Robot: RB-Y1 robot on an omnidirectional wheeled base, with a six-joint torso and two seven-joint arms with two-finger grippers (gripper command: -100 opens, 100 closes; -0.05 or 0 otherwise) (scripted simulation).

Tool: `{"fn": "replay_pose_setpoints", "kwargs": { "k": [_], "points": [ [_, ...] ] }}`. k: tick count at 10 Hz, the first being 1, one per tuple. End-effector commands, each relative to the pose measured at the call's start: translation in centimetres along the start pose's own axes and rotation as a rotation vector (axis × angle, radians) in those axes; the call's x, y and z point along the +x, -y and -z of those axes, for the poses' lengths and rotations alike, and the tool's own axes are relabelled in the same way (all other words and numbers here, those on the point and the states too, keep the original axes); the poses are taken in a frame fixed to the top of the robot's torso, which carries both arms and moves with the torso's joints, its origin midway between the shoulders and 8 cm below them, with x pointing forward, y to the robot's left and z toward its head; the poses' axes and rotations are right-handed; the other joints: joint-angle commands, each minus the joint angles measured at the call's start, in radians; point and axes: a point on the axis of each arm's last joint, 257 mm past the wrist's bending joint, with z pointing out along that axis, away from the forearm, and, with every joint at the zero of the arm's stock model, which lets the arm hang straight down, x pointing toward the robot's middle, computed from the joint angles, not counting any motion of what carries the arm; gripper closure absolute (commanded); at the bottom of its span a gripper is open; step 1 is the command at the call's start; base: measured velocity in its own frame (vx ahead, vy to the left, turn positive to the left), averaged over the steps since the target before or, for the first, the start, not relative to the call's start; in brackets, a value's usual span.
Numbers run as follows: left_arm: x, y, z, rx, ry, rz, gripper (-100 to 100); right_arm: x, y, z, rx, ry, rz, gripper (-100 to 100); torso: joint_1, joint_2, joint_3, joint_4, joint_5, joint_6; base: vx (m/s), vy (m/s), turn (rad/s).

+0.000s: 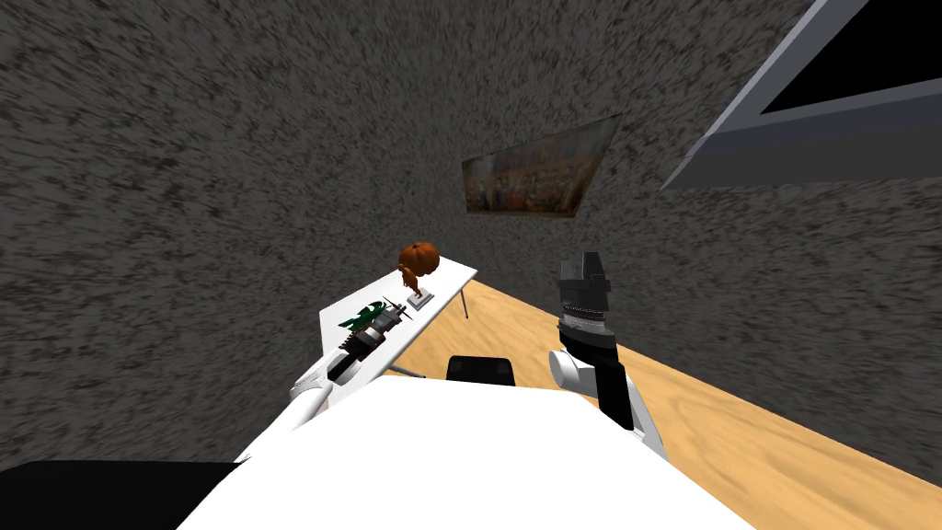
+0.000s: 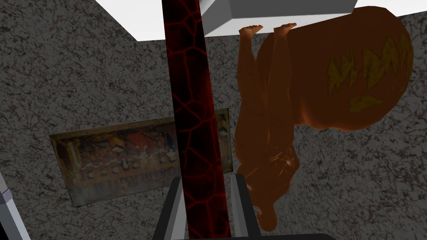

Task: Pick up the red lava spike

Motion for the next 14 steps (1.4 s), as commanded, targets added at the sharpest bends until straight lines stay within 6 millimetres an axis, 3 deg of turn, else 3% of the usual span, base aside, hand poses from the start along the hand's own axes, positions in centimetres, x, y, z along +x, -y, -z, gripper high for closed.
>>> {"fn": "replay_pose_setpoints", "kwargs": {
  "k": [1,2,3,5,6,8,9,12,13,14],
  "points": [
    [-0.3,0.5,-0.8,-0.005,-0.003,-0.006,100,0.0,0.0,0.0,0.0,0.0,0.0,0,0.0,0.0,0.0,0.0,0.0,0.0,-0.041,0.042,-0.012],
    [-0.1,0.0,-0.9,-0.024,-0.013,-0.007,100,0.0,0.0,0.0,0.0,0.0,0.0,0,-0.002,-0.001,-0.001,0.0,0.0,0.0,-0.011,0.001,0.0],
    [-0.4,2.6,-2.9,0.016,0.002,0.002,100,0.0,0.0,0.0,0.0,0.0,0.0,0,-0.004,-0.003,-0.002,-0.001,-0.001,0.0,-0.052,0.058,0.113],
    [-0.6,2.1,-3.5,-0.012,-0.008,-0.007,100,0.0,0.0,0.0,0.0,0.0,0.0,0,-0.001,-0.001,0.0,0.0,-0.001,0.0,-0.051,0.063,0.01],
    [-1.3,4.8,-5.5,0.031,0.014,0.001,100,0.0,0.0,0.0,0.0,0.0,0.0,0,-0.002,-0.002,-0.001,0.0,-0.001,0.0,-0.069,0.099,0.095],
    [-1.3,4.4,-5.9,0.002,0.001,-0.005,100,0.0,0.0,0.0,0.0,0.0,0.0,0,0.0,0.0,0.0,0.0,0.0,0.0,-0.048,0.068,0.016],
    [-2.0,7.1,-7.7,0.042,0.021,0.006,100,0.0,0.0,0.0,0.0,0.0,0.0,0,-0.002,-0.002,-0.001,0.0,0.0,0.0,-0.068,0.084,0.125],
    [-2.2,6.7,-8.2,0.012,0.01,-0.001,100,0.0,0.0,0.0,0.0,0.0,0.0,0,-0.003,-0.002,-0.001,0.0,-0.001,0.0,-0.034,0.04,0.001],
    [-2.9,9.5,-9.9,0.046,0.026,0.012,100,0.0,0.0,0.0,0.0,0.0,0.0,0,-0.004,-0.004,-0.002,-0.001,-0.001,-0.001,-0.058,0.067,0.121],
    [-3.3,9.4,-10.3,0.026,0.023,0.006,100,0.0,0.0,0.0,0.0,0.0,0.0,0,-0.002,-0.002,-0.001,-0.001,-0.001,0.0,-0.06,0.086,0.027]
  ]
}}
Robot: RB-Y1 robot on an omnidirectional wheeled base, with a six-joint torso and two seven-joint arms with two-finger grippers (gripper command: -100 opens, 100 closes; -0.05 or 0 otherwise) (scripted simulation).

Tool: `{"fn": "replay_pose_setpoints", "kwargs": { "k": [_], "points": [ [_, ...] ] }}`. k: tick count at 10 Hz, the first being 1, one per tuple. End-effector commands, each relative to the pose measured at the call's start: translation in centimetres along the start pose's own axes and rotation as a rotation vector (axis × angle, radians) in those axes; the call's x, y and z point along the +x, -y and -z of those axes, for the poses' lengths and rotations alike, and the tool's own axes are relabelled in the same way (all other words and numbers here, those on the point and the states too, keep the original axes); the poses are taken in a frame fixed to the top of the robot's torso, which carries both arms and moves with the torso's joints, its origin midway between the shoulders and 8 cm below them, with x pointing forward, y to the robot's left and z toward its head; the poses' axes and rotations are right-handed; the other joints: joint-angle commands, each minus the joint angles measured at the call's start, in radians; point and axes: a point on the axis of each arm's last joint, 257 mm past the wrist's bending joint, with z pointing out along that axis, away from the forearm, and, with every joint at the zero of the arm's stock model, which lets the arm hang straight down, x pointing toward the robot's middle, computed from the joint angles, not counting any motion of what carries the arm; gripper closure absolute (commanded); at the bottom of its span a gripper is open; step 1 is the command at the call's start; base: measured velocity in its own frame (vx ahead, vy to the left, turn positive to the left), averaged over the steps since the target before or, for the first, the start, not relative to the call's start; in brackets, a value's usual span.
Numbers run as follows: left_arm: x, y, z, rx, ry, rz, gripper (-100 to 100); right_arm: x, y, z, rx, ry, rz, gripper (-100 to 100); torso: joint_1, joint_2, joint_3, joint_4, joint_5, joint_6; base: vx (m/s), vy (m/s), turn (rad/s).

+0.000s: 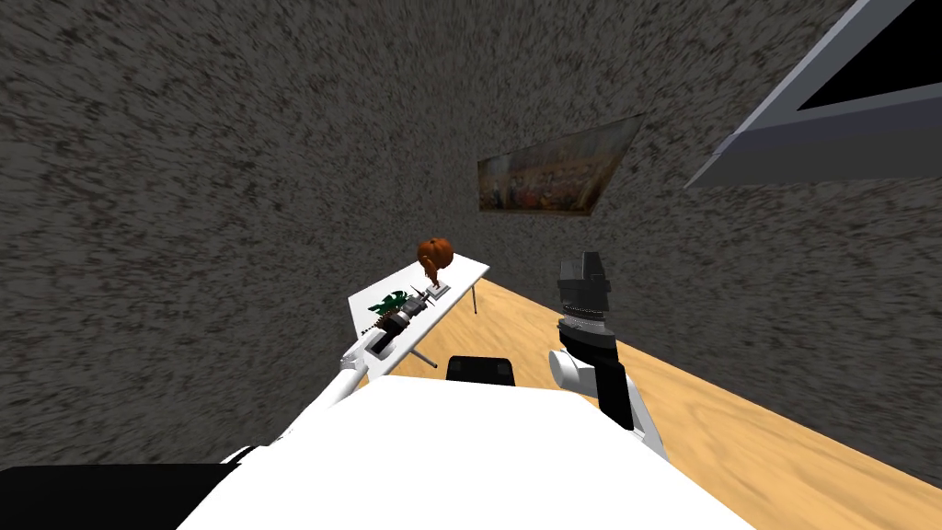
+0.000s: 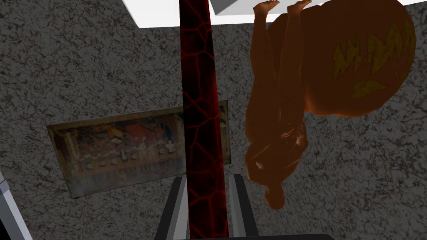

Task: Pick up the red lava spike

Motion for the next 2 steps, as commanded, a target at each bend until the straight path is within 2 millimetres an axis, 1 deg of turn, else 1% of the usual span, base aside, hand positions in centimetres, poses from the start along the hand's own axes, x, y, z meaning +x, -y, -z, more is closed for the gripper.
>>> {"fn": "replay_pose_setpoints", "kwargs": {
  "k": [1,2],
  "points": [
    [0.0,0.0,0.0,0.0,0.0,0.0,100,0.0,0.0,0.0,0.0,0.0,0.0,0,0.0,0.0,0.0,0.0,0.0,0.0,-0.019,0.034,-0.01],
    [0.02,-0.01,-0.03,-0.002,-0.001,-0.001,0,0.0,0.0,0.0,0.0,0.0,0.0,0,-0.002,-0.002,-0.001,0.0,0.0,0.0,-0.005,0.006,0.001]
  ]
}}
